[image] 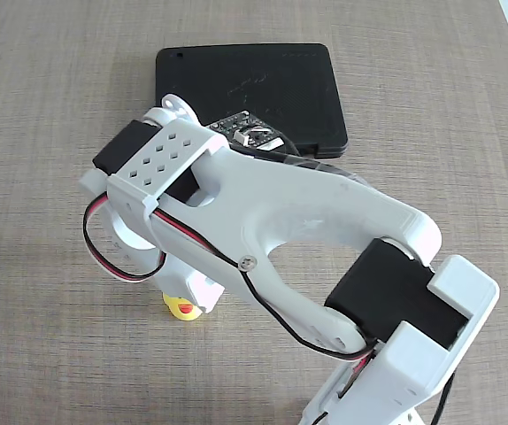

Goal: Grasp a duck and put it on the black surface.

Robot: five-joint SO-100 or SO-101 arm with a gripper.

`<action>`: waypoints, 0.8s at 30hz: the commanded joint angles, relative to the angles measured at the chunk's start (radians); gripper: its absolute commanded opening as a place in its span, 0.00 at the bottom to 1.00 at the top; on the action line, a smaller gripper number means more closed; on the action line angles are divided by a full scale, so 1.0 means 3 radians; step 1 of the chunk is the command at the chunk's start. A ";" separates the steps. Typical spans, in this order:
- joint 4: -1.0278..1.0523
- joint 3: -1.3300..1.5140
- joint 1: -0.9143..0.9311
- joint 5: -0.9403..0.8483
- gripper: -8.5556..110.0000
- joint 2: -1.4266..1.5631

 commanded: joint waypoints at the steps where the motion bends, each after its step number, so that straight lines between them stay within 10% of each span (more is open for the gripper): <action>1: -0.0020 -0.0092 -0.0041 0.0000 0.39 -0.0133; 11: -0.0020 -0.0092 0.0000 0.0020 0.38 -0.0159; 24: -0.0020 -0.0092 0.0000 0.0010 0.12 -0.0138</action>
